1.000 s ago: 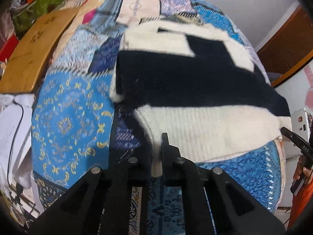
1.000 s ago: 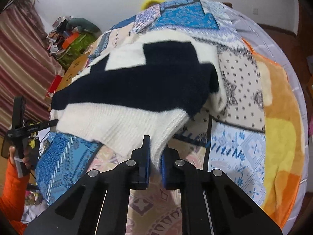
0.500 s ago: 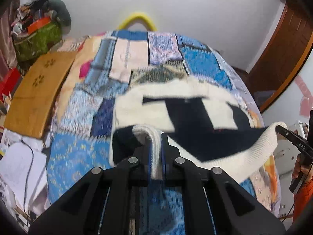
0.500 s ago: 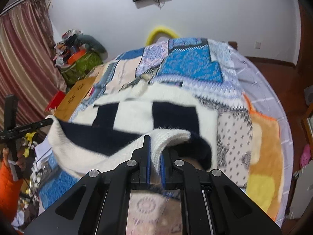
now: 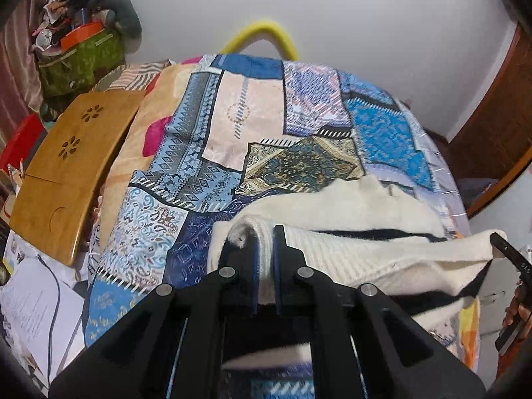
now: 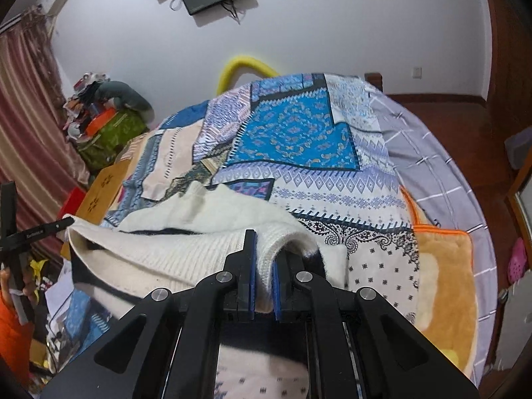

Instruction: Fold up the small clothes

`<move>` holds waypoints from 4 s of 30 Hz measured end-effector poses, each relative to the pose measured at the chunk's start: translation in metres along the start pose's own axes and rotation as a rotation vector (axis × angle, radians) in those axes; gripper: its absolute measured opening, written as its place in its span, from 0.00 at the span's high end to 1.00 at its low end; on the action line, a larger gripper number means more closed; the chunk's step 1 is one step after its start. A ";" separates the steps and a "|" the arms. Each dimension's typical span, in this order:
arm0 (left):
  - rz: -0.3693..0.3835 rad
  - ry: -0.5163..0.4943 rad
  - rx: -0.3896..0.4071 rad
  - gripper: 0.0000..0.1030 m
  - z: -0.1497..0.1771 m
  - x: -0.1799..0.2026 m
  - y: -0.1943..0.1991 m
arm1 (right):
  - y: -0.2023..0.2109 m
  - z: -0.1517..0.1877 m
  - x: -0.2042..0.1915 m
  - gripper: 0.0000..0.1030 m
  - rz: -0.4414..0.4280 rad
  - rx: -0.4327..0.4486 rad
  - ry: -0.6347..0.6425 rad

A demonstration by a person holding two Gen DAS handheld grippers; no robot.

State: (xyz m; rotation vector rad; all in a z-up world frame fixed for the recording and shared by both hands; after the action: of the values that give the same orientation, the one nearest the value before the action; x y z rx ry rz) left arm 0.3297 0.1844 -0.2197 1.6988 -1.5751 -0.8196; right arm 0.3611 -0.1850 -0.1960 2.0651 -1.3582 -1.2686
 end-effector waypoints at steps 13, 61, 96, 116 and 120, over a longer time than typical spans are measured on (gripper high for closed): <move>-0.013 -0.005 -0.125 0.93 0.000 -0.012 -0.091 | -0.070 -0.004 0.035 0.93 0.020 -0.114 -0.096; -0.095 -0.265 -0.136 0.33 0.008 0.045 -0.066 | -0.043 -0.008 -0.024 0.41 0.041 -0.097 0.095; -0.204 -0.091 -0.140 0.18 0.038 -0.032 -0.068 | -0.073 0.049 -0.007 0.31 0.163 -0.149 0.214; -0.061 0.040 -0.075 0.18 0.089 -0.019 0.014 | -0.025 0.068 -0.117 0.27 -0.016 -0.060 0.387; 0.022 0.114 -0.123 0.18 0.111 -0.015 0.005 | -0.043 0.085 -0.124 0.27 -0.028 -0.108 0.407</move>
State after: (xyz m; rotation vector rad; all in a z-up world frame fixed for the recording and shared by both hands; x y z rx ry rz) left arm 0.2352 0.1929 -0.2795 1.6084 -1.4345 -0.7783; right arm 0.2967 -0.0430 -0.2108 2.1233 -1.0568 -0.8466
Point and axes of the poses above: each gripper's, at about its wrist camera, not at the fingertips, and y roughly against the way its jaws point, x to its right, z to its underside, the point moved 7 cm from there along -y, roughly the way its jaws point, and after that the axes turned 15 degrees about -y, right-handed, at the moved point
